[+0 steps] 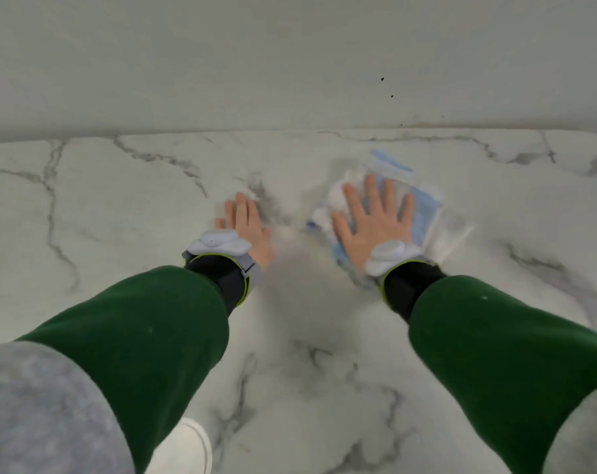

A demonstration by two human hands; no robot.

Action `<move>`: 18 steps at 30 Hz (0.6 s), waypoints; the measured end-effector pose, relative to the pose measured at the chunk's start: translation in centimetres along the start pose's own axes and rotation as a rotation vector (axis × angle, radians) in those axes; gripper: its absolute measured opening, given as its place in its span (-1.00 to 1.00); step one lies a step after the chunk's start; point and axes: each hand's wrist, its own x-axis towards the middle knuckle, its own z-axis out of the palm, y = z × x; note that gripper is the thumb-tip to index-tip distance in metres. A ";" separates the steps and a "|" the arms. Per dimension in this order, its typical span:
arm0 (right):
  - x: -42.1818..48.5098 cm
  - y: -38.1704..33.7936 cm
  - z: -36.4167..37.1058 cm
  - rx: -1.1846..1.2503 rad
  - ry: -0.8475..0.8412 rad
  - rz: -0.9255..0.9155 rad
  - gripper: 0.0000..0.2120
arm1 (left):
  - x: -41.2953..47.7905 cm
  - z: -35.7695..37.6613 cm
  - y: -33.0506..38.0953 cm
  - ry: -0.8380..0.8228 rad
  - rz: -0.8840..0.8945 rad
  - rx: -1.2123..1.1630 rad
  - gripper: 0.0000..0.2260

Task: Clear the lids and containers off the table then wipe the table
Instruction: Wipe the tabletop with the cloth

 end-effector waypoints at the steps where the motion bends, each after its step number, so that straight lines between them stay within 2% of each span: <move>1: -0.3 1.9 -0.3 0.000 -0.005 0.089 -0.43 | -0.7 0.2 1.2 0.004 0.035 -0.040 -0.47; 4: -1.9 4.1 -0.6 -0.012 -0.017 0.297 -0.42 | -1.9 0.5 3.9 -0.016 0.159 -0.154 -0.49; 6: -3.3 2.6 -0.1 -0.021 -0.007 0.327 -0.42 | -2.2 0.6 4.7 -0.069 0.173 -0.249 -0.52; 10: -7.2 -1.1 1.0 -0.048 -0.018 -0.035 -0.39 | -2.0 0.5 4.7 -0.131 0.104 -0.482 -0.57; 12: -8.8 -1.0 0.9 -0.055 -0.057 -0.206 -0.37 | -2.0 0.7 4.8 -0.141 0.081 -0.475 -0.56; 14: -9.8 0.5 0.7 -0.060 -0.068 -0.283 -0.38 | -1.9 1.2 4.9 -0.141 0.085 -0.349 -0.54; 16: -9.9 3.6 0.2 -0.037 -0.060 -0.198 -0.39 | -1.9 1.8 5.1 -0.124 0.082 -0.224 -0.51; 18: -9.5 7.6 -0.3 -0.029 -0.037 -0.010 -0.39 | -1.9 1.8 5.6 -0.093 0.028 -0.212 -0.50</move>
